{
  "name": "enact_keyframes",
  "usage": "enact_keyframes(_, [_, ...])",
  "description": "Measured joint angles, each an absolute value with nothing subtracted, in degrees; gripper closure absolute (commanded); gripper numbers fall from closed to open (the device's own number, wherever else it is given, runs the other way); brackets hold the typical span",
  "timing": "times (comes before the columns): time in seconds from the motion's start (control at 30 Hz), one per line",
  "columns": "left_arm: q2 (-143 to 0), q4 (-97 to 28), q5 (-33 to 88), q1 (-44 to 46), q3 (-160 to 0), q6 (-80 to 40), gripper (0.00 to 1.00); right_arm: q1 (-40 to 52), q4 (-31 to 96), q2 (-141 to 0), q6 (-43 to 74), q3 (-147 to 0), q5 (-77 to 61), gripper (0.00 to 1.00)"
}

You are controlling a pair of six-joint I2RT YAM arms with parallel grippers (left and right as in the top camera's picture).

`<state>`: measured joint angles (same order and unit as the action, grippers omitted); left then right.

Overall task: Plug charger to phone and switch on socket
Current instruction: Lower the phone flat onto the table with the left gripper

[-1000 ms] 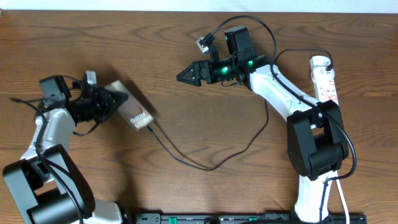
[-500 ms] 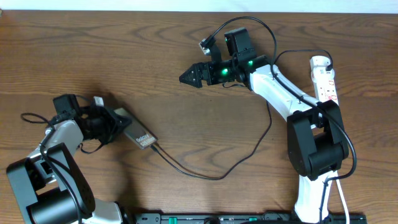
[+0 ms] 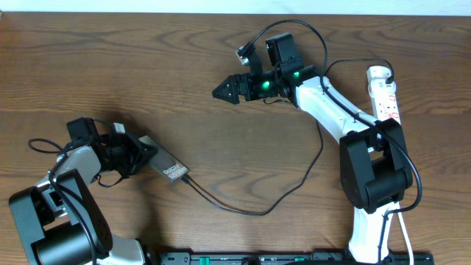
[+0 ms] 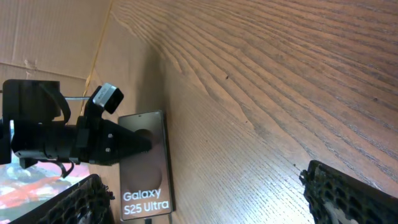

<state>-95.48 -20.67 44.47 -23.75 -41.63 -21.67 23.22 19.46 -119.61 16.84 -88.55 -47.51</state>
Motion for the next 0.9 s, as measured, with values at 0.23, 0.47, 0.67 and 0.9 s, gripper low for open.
enact_keyframes(0.23, [-95.5, -21.7, 44.4, -23.7, -41.6, -22.1, 0.57, 23.2, 19.5, -119.6, 16.7, -88.6, -47.5, 0.01])
enact_keyframes(0.47, [-95.1, -23.4, 46.0, -23.7, -41.6, -22.3, 0.37, 23.2, 19.9, -119.6, 16.4, -88.6, -47.5, 0.01])
enact_keyframes(0.67, [-94.8, -25.2, 47.0, -23.7, -41.8, -22.3, 0.28, 23.2, 20.0, -119.6, 16.1, -88.6, -47.5, 0.01])
enact_keyframes(0.9, [-94.3, -31.1, 45.4, -23.7, -42.3, -23.0, 0.22, 23.2, 20.2, -119.6, 16.1, -88.6, -47.5, 0.01])
